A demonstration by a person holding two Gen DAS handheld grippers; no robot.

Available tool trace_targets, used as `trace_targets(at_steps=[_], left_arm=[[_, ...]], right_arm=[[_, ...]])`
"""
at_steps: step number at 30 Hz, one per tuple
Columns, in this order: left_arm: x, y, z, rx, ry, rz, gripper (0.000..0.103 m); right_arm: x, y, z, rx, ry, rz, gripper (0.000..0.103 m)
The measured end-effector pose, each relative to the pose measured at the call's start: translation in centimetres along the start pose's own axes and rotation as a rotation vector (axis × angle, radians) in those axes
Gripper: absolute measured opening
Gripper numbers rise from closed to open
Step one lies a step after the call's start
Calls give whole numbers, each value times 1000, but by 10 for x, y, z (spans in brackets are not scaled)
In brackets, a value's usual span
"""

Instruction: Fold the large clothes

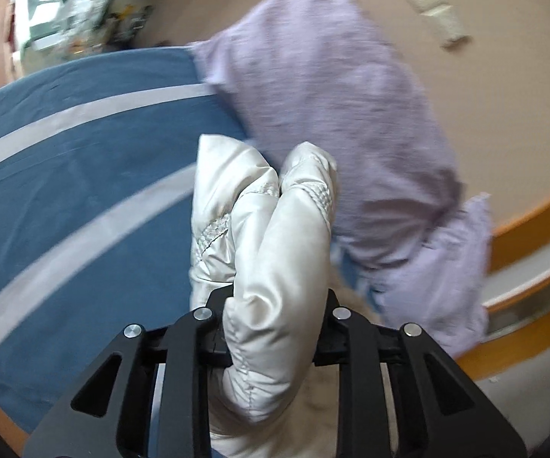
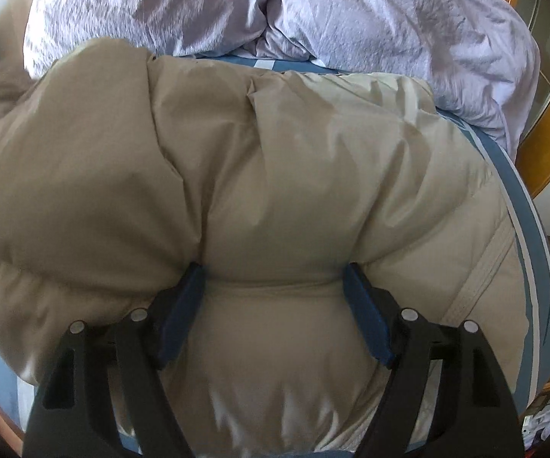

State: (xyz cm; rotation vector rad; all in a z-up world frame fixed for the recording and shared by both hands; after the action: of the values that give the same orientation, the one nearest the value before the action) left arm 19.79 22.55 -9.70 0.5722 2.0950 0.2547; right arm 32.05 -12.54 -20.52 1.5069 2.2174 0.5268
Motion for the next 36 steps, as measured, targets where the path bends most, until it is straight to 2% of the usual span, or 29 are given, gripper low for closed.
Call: trace_targets(at_steps=[4, 8, 15, 23, 31, 36], left_arm=[[-65, -14, -6, 19, -119, 68, 24], [-132, -42, -9, 69, -230, 157, 24], [-206, -104, 0, 192, -325, 280, 24], [-244, -168, 29, 317, -352, 350, 24], [-250, -220, 64, 424, -326, 425, 24], [-256, -241, 77, 458, -304, 468, 24]], right_arm=[[0, -1, 2, 7, -4, -5, 76], [-1, -1, 2, 13, 2, -2, 77], [-3, -3, 2, 12, 18, 6, 77], [-7, -3, 2, 2, 48, 11, 77], [-19, -9, -13, -44, 128, 15, 75], [-45, -19, -34, -88, 151, 47, 75]])
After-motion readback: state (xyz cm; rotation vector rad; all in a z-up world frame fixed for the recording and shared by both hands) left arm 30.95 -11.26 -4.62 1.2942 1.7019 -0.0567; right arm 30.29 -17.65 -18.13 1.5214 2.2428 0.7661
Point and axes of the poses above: each gripper's, at about its wrist camera, not at the fingertips, and z roughly the way its jaws point, x to its left, y to its top, the point moved 9 cm from there along z, roughly the way its jaws point, and after that the axes turned 2 degrees about x, right-handed, at the moved point
